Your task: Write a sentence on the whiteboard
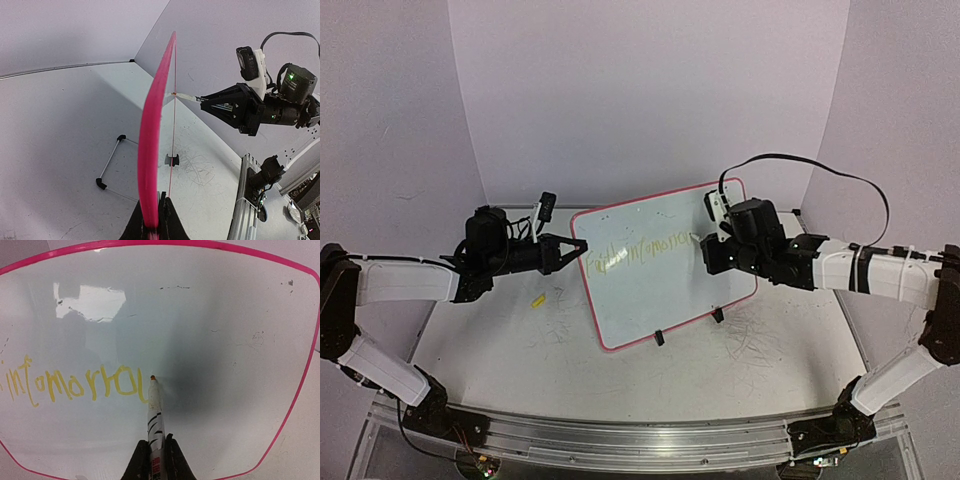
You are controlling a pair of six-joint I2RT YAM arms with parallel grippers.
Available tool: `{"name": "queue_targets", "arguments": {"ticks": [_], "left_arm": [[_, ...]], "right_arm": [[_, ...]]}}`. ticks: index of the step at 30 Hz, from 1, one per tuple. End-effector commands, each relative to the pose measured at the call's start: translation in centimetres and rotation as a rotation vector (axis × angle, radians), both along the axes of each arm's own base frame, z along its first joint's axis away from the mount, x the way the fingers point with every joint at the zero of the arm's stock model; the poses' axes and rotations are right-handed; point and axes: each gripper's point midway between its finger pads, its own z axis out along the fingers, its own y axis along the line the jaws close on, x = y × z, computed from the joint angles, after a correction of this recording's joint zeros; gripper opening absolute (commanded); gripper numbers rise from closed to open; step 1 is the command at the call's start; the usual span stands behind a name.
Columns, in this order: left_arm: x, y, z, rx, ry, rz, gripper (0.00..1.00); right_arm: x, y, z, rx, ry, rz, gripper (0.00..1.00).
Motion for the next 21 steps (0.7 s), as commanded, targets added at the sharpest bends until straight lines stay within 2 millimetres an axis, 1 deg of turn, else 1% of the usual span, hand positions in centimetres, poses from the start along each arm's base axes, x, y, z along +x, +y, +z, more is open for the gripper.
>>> {"name": "queue_targets", "arguments": {"ticks": [1,4,8,11,19,21], "left_arm": [[0.1,-0.2,-0.6,0.061,-0.05,-0.005,0.0],[0.1,-0.2,-0.6,0.061,-0.049,-0.005,0.0],[0.1,-0.2,-0.7,0.062,-0.044,-0.005,0.0],[0.1,-0.2,-0.6,0.061,-0.046,-0.006,0.0],[0.1,-0.3,-0.4,0.058,-0.049,-0.007,0.0],[0.1,-0.3,-0.4,0.057,-0.049,-0.009,0.0]], "right_arm": [[-0.5,-0.7,0.2,0.017,0.002,-0.016,0.0],[-1.0,-1.1,-0.3,0.011,0.015,-0.021,0.0],[-1.0,-1.2,-0.2,0.015,0.015,-0.024,0.0],[-0.7,-1.0,0.0,0.012,0.009,-0.025,0.0],[1.1,-0.6,2.4,0.025,-0.062,-0.063,0.0],[1.4,-0.4,2.6,0.023,-0.068,-0.066,0.0]]}}
